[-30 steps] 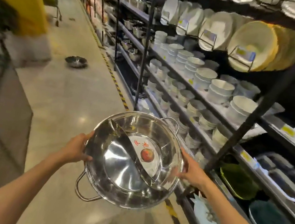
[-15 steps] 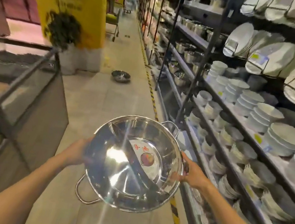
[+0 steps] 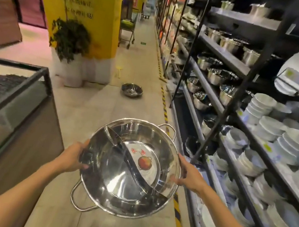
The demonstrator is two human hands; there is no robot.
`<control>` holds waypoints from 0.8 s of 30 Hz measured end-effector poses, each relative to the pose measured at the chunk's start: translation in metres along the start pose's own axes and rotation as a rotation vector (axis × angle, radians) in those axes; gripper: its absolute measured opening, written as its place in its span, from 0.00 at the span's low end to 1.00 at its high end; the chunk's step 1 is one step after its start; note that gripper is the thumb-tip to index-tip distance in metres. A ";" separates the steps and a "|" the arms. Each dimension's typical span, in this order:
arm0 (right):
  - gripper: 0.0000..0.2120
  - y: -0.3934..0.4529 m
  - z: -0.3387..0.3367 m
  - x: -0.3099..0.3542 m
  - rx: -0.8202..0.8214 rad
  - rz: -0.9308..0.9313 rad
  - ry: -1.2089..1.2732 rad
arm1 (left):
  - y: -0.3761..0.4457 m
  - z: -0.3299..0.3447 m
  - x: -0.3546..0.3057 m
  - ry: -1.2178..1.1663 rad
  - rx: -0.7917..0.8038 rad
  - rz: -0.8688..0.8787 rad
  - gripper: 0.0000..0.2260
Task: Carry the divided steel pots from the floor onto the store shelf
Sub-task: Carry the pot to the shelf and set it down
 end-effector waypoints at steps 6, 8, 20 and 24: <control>0.48 0.154 -0.031 0.018 0.016 0.071 0.050 | 0.166 -0.039 0.033 0.048 0.053 0.013 0.31; 0.48 0.201 -0.047 0.025 -0.008 0.086 0.063 | 0.215 -0.056 0.034 0.061 0.052 0.010 0.29; 0.47 0.478 -0.134 -0.001 -0.045 0.102 0.120 | 0.539 -0.070 0.077 0.120 0.122 0.047 0.27; 0.46 0.586 -0.174 -0.027 -0.034 0.124 0.150 | 0.665 -0.062 0.079 0.118 0.141 0.024 0.27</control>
Point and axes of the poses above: each hand's wrist, its own y-axis towards the middle knuckle, its own z-axis out of the palm, x = y × z, the point moved 2 cm from there along y, towards the middle knuckle, and after that the axes turned 1 degree about z, right-handed, at the moved point
